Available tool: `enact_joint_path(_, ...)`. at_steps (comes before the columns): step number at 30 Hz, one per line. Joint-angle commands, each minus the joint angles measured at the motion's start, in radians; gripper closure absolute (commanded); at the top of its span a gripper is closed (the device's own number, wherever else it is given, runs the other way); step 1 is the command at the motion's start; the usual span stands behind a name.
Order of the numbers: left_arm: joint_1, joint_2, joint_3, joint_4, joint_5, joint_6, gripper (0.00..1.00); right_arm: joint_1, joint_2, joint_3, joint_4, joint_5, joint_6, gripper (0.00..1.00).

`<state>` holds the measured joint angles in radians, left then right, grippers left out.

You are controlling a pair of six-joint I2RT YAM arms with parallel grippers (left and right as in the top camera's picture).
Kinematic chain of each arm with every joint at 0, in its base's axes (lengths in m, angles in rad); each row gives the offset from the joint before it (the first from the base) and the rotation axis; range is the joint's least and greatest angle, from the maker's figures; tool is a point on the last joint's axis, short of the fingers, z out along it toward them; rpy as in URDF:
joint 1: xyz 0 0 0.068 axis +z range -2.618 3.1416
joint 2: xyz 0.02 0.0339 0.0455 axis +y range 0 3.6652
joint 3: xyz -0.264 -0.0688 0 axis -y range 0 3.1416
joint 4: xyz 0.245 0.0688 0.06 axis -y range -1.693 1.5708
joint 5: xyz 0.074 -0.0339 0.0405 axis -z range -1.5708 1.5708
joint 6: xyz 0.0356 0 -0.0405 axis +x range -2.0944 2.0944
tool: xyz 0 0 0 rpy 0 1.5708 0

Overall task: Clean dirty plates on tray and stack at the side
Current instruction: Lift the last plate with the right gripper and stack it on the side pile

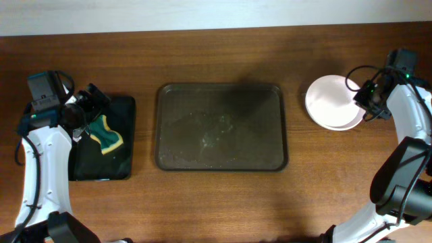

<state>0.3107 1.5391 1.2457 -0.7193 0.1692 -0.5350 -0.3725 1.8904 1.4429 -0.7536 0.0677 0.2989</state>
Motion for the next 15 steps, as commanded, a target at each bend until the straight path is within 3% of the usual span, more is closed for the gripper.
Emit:
enact_joint_path(1, 0.004, 0.002, 0.007, -0.001, 0.011, 0.013, 0.01, 0.029, -0.022, 0.004, 0.001, -0.070, -0.051, 0.23)
enact_joint_path(2, 0.004, 0.002, 0.007, -0.001, 0.011, 0.013, 0.01, 0.037, -0.053, 0.005, -0.012, -0.072, -0.050, 0.02)
enact_joint_path(5, 0.004, 0.002, 0.007, -0.001, 0.011, 0.013, 0.01, 0.048, -0.193, 0.005, -0.074, -0.072, -0.013, 0.02)
enact_joint_path(9, 0.004, 0.002, 0.007, -0.001, 0.010, 0.013, 0.01, 0.096, -0.460, -0.009, -0.282, -0.086, -0.012, 0.02)
enact_joint_path(15, 0.004, 0.002, 0.007, -0.001, 0.011, 0.013, 0.01, 0.322, -0.830, -0.235, -0.379, -0.135, -0.013, 0.02)
